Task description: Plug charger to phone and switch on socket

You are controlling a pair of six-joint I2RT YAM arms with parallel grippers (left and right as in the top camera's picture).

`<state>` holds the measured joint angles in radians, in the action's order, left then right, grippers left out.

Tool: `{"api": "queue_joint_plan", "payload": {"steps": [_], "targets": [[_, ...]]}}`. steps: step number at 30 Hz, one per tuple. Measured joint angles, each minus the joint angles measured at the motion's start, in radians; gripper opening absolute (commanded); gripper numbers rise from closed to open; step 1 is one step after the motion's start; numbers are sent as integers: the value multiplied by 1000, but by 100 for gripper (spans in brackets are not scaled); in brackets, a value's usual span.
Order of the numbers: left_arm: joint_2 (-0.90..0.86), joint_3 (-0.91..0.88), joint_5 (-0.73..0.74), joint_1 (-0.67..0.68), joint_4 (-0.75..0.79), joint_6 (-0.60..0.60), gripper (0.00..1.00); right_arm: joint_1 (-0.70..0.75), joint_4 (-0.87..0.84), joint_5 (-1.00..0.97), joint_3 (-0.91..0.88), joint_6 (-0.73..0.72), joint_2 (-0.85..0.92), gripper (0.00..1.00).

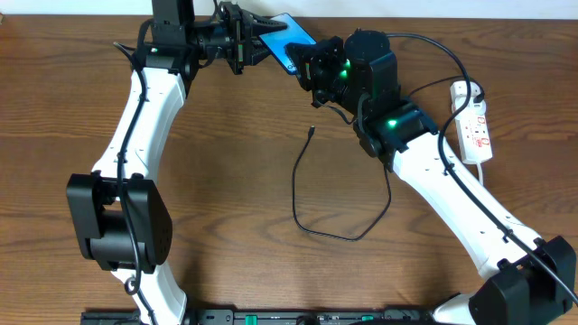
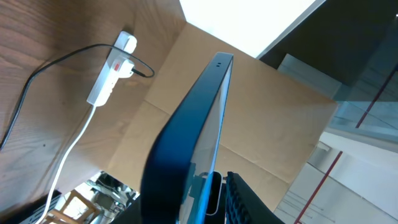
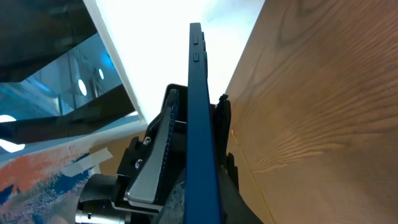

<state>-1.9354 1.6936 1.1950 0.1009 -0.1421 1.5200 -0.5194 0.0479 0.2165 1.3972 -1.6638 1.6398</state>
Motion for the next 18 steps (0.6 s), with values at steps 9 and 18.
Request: {"api": "queue_joint_plan", "payload": {"steps": [9,18], "targets": [[0,-1,4,1,3,-5,10,1,-8,-5,2,-29,0,5],[0,-1,3,5,9,6,8,0,12,19,2,-25,0,33]]}}
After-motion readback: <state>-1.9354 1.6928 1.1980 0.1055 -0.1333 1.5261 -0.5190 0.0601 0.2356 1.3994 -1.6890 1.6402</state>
